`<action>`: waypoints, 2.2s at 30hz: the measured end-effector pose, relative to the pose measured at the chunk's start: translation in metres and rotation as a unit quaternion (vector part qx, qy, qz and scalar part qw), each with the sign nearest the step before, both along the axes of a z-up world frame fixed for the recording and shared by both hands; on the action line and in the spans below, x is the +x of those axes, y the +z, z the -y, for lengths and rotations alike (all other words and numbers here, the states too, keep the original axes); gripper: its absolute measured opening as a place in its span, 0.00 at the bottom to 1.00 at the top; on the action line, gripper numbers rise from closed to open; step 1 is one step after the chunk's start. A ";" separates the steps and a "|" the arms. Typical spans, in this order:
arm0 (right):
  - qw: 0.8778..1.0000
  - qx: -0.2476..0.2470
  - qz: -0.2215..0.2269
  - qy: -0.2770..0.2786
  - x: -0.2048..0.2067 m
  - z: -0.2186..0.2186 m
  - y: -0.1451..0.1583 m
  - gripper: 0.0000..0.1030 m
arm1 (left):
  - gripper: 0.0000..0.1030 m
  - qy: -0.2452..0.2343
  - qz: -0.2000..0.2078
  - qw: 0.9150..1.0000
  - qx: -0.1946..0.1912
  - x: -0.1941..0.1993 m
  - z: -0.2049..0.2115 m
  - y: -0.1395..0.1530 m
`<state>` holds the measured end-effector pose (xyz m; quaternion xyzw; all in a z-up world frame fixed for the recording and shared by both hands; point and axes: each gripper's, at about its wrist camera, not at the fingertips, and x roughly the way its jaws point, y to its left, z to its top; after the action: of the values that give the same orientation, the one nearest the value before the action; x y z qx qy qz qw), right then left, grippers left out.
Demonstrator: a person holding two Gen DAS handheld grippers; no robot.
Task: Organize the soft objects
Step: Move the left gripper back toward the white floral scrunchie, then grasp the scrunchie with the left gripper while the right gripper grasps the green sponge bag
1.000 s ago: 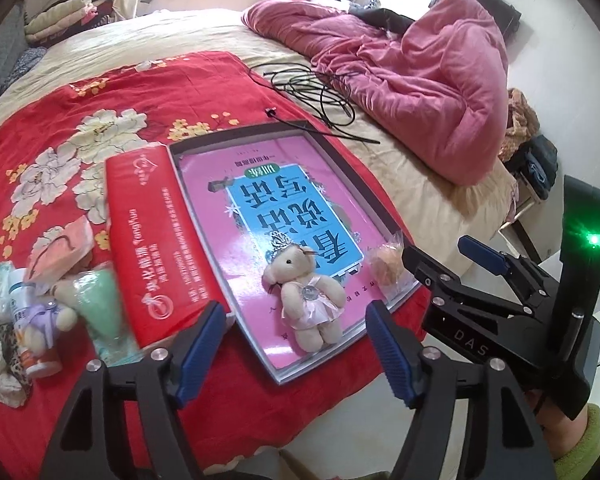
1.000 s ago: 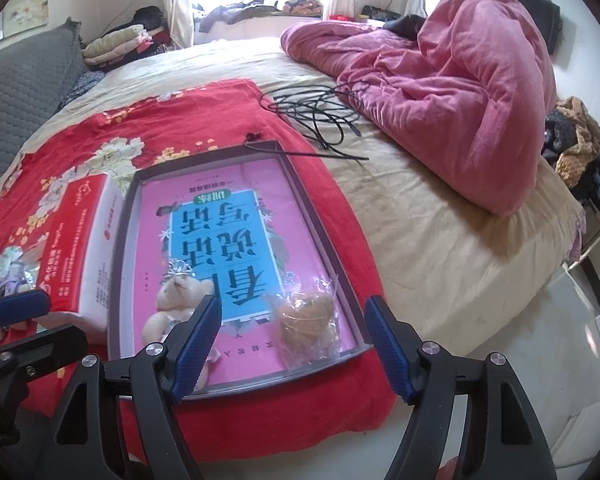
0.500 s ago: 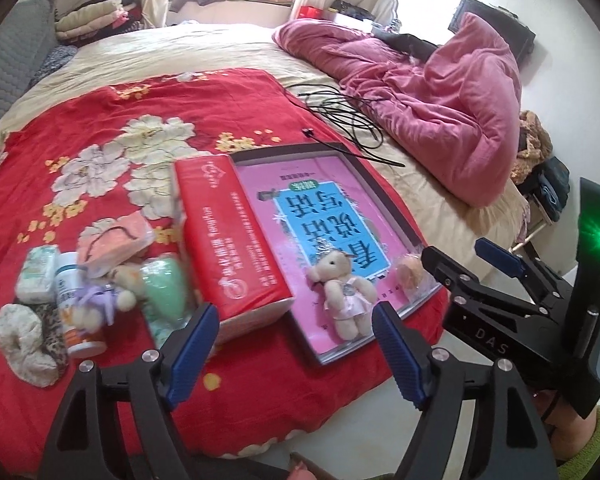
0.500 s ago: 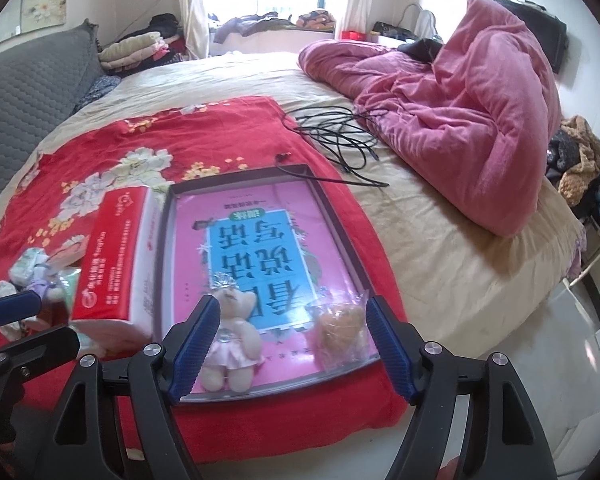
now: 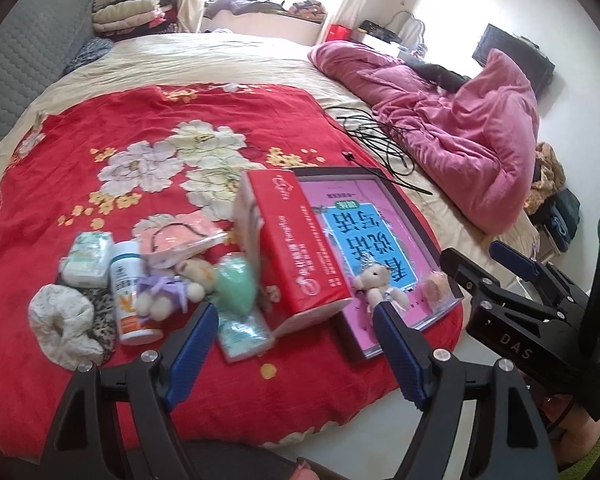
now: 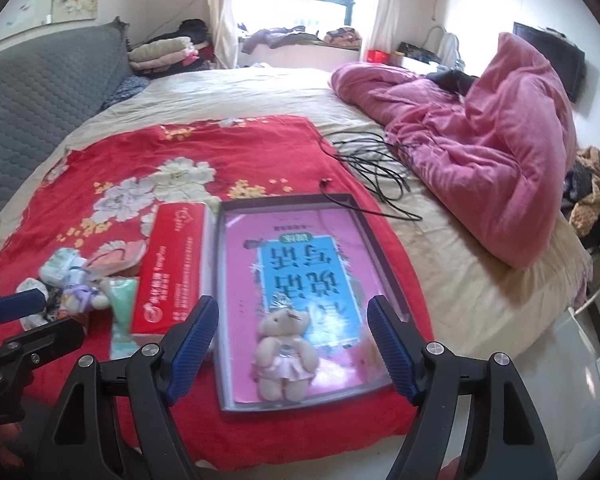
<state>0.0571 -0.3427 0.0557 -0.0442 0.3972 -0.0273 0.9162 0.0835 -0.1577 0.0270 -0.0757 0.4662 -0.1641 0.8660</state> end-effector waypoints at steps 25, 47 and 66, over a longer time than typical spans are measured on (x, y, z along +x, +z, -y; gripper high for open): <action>0.994 -0.006 0.014 0.108 -0.005 -0.120 0.017 0.76 | 0.77 0.124 0.003 0.992 0.004 -0.037 -0.164 0.002; 0.987 -0.030 -0.023 0.156 0.000 -0.173 -0.019 0.76 | 0.77 0.167 -0.059 0.984 -0.011 -0.039 -0.222 -0.056; 0.977 -0.065 -0.075 0.189 0.033 -0.177 -0.063 0.76 | 0.71 0.180 -0.106 0.978 -0.027 0.019 -0.263 -0.129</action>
<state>0.0900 -0.1662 -0.0069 -0.1794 0.4466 0.1241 0.8677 0.1029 0.1054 -0.1015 -0.1985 0.5296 -0.0090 0.8247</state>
